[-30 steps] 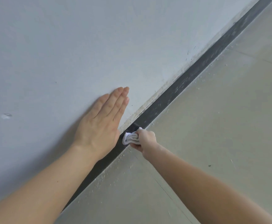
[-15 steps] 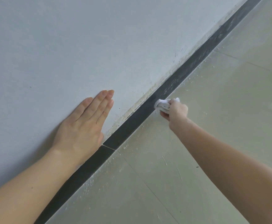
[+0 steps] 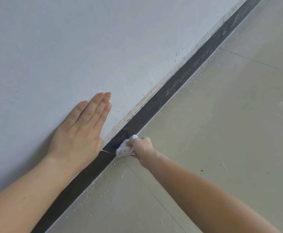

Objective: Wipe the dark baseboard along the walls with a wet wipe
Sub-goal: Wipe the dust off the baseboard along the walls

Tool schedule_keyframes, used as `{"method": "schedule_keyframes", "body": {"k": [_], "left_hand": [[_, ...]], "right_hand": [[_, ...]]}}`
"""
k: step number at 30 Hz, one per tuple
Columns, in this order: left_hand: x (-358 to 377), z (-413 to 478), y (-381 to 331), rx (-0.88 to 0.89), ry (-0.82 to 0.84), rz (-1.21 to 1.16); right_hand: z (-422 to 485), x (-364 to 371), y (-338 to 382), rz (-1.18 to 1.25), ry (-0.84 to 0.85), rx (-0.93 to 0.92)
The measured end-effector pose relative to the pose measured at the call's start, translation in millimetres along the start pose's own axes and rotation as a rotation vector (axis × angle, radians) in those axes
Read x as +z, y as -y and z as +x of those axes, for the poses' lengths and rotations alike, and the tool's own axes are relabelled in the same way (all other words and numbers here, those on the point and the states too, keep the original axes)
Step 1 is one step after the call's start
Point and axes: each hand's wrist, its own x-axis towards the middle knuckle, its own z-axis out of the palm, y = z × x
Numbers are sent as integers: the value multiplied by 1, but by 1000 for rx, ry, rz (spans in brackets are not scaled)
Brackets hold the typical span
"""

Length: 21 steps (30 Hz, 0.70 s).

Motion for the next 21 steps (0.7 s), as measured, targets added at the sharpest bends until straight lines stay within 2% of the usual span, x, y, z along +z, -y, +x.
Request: {"method": "schedule_keyframes", "body": {"k": [4,9,14,18,21], "left_hand": [[0,-1,0,-2,-2,-3],[1,0,1,1,-3,-1],[2,-1,0,7,5,2],[2,6,-3,11,0,-24],[2,16,-4,22,0,-39]], "right_hand": [[14,-23,40,42,-184,-72],[18,-66,83,127,-248,-216],[3,-95,107,447,-334,-322],[-8,-96,97,290,-410,-328],[-17,-78,84,215,-296,-263]]}}
